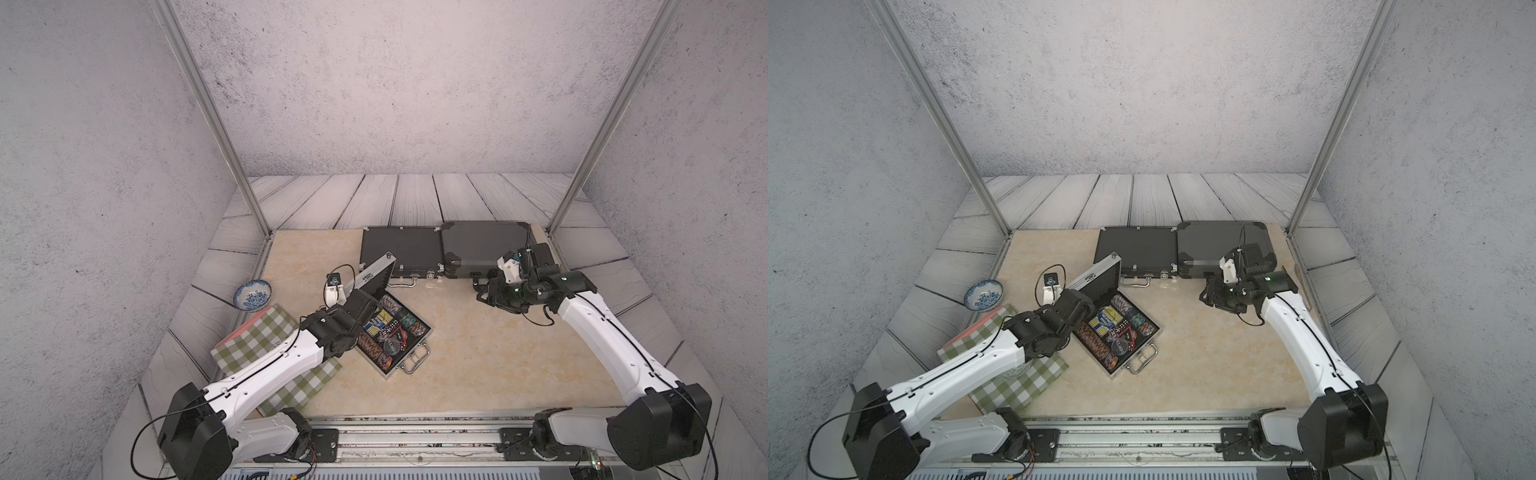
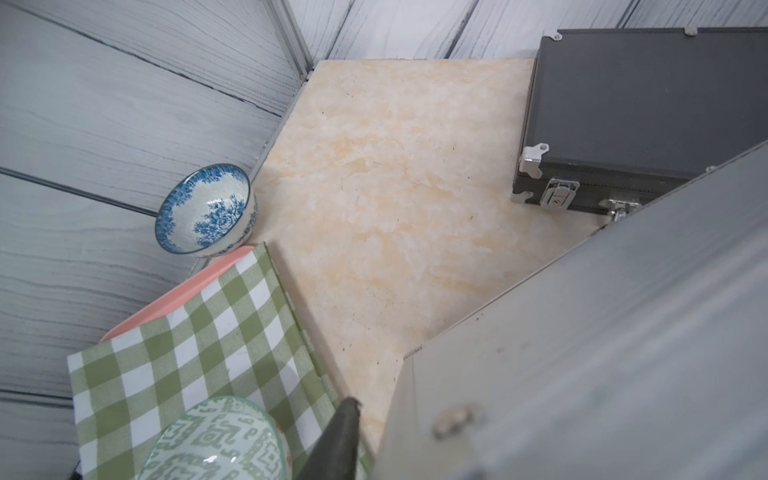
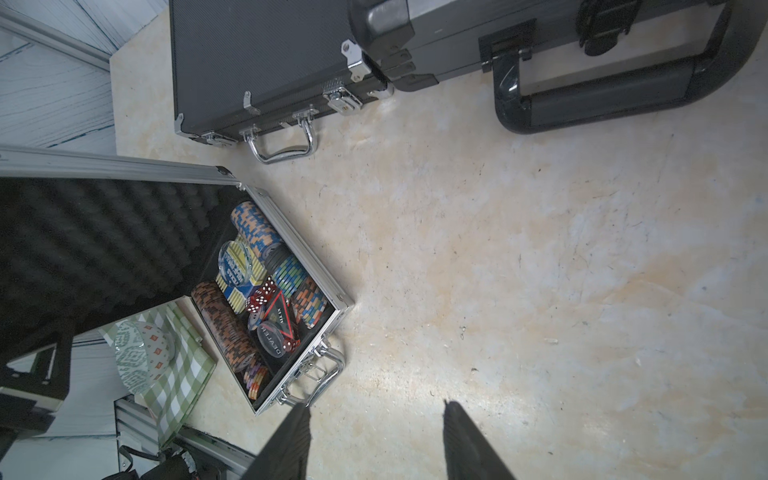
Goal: Close the poker set cases
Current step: Adjust the poker set case at the center of the board.
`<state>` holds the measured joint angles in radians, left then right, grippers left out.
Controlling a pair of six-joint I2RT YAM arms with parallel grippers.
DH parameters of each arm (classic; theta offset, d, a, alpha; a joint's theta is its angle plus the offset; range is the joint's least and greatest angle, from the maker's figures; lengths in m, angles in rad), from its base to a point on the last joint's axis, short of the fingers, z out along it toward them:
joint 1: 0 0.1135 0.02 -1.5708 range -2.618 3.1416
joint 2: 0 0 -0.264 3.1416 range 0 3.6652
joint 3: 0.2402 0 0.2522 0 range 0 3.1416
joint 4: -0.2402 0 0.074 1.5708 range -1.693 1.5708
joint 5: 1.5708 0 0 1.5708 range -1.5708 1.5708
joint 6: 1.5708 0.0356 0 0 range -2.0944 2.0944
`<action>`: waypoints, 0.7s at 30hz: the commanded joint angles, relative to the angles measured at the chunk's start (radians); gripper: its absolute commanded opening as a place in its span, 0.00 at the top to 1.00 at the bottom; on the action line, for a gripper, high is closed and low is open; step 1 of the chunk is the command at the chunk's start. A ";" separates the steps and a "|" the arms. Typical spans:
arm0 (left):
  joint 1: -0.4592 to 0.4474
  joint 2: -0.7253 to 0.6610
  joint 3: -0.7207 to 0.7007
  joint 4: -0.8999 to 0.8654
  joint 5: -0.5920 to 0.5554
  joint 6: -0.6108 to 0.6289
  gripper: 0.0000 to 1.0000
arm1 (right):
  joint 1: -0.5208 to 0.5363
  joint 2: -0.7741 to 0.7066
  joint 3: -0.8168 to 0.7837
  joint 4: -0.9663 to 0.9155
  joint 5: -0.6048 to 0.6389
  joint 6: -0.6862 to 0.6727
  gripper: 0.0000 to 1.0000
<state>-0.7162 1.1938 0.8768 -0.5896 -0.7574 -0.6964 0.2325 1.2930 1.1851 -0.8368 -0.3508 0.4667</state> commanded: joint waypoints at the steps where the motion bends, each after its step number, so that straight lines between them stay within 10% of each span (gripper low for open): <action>1: 0.018 0.009 -0.020 0.142 -0.052 0.120 0.69 | 0.011 -0.001 -0.010 0.001 -0.008 0.010 0.47; 21: 0.117 0.079 -0.093 0.537 0.326 0.446 0.84 | 0.024 -0.018 -0.018 -0.016 0.004 0.004 0.47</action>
<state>-0.6029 1.2530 0.7937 -0.1165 -0.6022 -0.3435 0.2508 1.2922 1.1763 -0.8375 -0.3523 0.4709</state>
